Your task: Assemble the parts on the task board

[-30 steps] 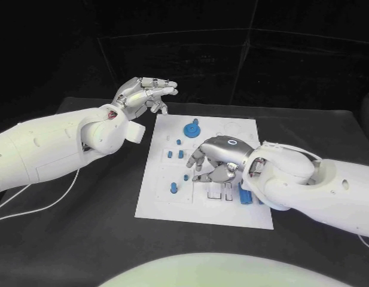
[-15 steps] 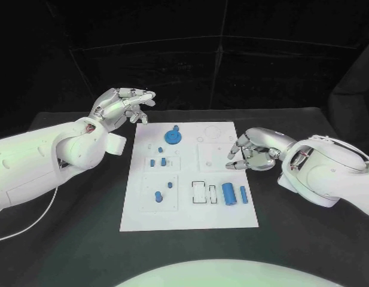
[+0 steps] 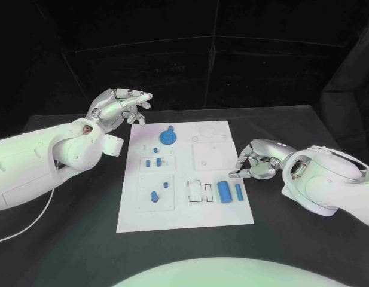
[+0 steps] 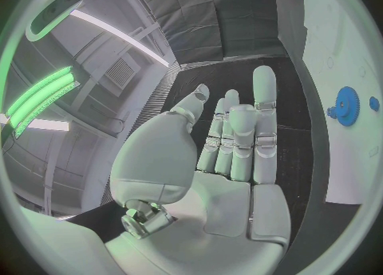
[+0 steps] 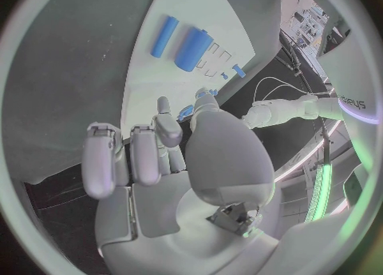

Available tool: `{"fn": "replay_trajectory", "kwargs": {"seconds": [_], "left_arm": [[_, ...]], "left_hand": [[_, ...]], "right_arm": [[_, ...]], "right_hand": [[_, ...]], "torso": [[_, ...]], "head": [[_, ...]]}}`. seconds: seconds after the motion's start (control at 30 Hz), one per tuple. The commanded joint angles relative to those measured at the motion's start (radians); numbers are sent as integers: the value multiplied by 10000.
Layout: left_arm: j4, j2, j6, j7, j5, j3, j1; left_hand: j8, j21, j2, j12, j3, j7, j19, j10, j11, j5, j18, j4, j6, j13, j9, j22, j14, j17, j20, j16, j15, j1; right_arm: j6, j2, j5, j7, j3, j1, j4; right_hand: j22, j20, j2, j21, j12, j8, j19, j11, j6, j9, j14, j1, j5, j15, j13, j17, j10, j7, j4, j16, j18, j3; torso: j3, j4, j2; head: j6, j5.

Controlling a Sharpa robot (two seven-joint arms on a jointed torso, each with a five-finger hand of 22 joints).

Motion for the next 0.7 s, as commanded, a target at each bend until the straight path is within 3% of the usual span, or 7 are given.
{"fn": "replay_trajectory", "kwargs": {"seconds": [0.03,0.17,0.37,0.53,0.7], "left_arm": [[16,-7,187,41,-66,-6,15],[30,-18,209,50,-66,-13,15],[25,-46,223,62,-66,-20,14],[18,-60,238,59,-66,-23,14],[10,-79,303,61,-66,-26,14]], "left_hand": [[57,-60,120,164,-128,-30,61,-134,35,-2,146,34,-66,93,-18,-30,6,-8,-12,-8,-32,-33],[69,-69,133,223,-157,-31,67,-158,34,0,146,43,-75,125,-19,-38,6,-14,-13,-7,-33,-27],[108,-98,175,397,-253,-31,85,-264,34,2,145,66,-110,218,-25,-63,2,-32,-15,1,-33,4],[119,-105,195,435,-267,-31,89,-295,33,6,144,66,-119,238,-26,-69,0,-34,-15,4,-33,26],[127,-114,193,478,-297,-27,91,-327,36,4,144,65,-136,260,-29,-76,-10,-56,-14,-2,-31,38]], "right_arm": [[193,177,-437,-383,1,-140,-75],[214,364,-475,-409,0,-308,-137],[183,671,-591,-410,-1,-536,-197],[360,778,-411,-617,-1,-605,-189],[672,833,-298,-898,-2,-628,-202]], "right_hand": [[1187,-12,-23,55,127,53,69,18,-70,10,478,-115,-64,13,95,65,15,-14,1,88,-157,-43],[1201,-12,-23,64,169,54,79,18,-72,10,483,-115,-68,13,140,94,34,-14,0,102,-161,-45],[1223,-11,-16,77,264,61,94,18,-79,11,497,-124,-73,14,246,168,77,-13,2,143,-167,-58],[1307,-8,41,131,526,113,154,13,-73,25,534,-153,-77,13,545,369,197,-21,-2,256,-188,-98],[1366,-8,58,168,633,144,195,12,-76,32,558,-189,-97,12,676,508,242,-25,3,335,-202,-139]], "torso": [[-2,3,-2],[-21,18,10],[-7,-9,19],[-16,17,8],[-9,-3,18]], "head": [[-9,22],[1,9],[-14,65],[-45,60],[-44,76]]}}
